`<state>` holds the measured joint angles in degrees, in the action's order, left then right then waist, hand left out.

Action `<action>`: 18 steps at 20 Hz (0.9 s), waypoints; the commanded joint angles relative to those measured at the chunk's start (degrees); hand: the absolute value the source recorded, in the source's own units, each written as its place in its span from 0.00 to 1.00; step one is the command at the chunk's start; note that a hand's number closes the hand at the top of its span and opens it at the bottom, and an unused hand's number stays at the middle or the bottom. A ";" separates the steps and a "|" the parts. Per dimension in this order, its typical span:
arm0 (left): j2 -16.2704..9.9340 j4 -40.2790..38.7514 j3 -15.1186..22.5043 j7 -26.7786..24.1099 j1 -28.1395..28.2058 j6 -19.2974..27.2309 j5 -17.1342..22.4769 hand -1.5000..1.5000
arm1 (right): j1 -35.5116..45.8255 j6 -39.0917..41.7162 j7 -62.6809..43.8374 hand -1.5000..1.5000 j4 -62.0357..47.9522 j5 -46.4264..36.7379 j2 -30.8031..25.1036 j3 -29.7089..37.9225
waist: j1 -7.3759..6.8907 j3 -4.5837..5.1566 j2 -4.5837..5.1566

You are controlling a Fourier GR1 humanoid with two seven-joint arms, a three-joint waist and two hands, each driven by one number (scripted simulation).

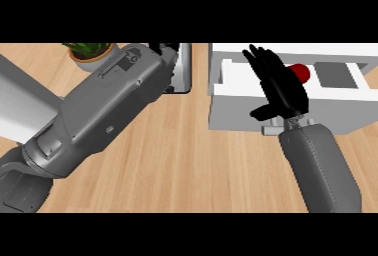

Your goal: Pick up the can, place it into the drawer and close the drawer

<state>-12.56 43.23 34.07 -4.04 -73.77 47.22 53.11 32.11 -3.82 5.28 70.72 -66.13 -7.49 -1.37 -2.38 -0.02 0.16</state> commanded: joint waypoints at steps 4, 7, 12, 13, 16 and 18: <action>-5.50 7.93 0.26 4.53 3.81 0.49 -2.17 0.00 | 6.13 -12.50 1.67 0.00 -19.96 -5.58 0.06 1.83 | -0.47 -0.03 0.13; -6.65 9.17 -0.23 5.54 4.91 0.36 -3.16 0.00 | 10.77 -15.12 1.83 0.00 -26.07 -5.82 -0.60 3.91 | -0.04 -0.04 0.28; -7.86 11.10 -0.42 5.79 5.89 -0.60 -4.11 0.00 | 14.08 -24.33 3.98 0.00 -35.01 -5.69 -1.15 7.21 | -0.98 -0.09 0.75; -8.47 12.81 -0.53 5.85 7.27 -0.66 -4.06 0.00 | 15.53 -25.12 2.87 0.00 -36.96 -6.91 -0.74 7.00 | -1.50 -0.07 0.71; -7.21 12.79 -0.81 6.86 6.35 1.36 -4.68 0.00 | 18.65 -28.66 1.85 0.00 -41.63 -8.30 -0.11 7.60 | -1.46 -0.09 0.95; -11.16 15.65 -1.03 10.00 6.13 0.96 -4.77 0.00 | 19.18 -30.32 3.58 0.00 -43.47 -7.02 -1.68 9.31 | -1.81 -0.11 0.70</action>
<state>-21.17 56.19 33.23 3.31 -67.72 47.80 48.84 50.34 -29.31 8.44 33.81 -73.79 -9.00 5.64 -3.65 0.78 -0.10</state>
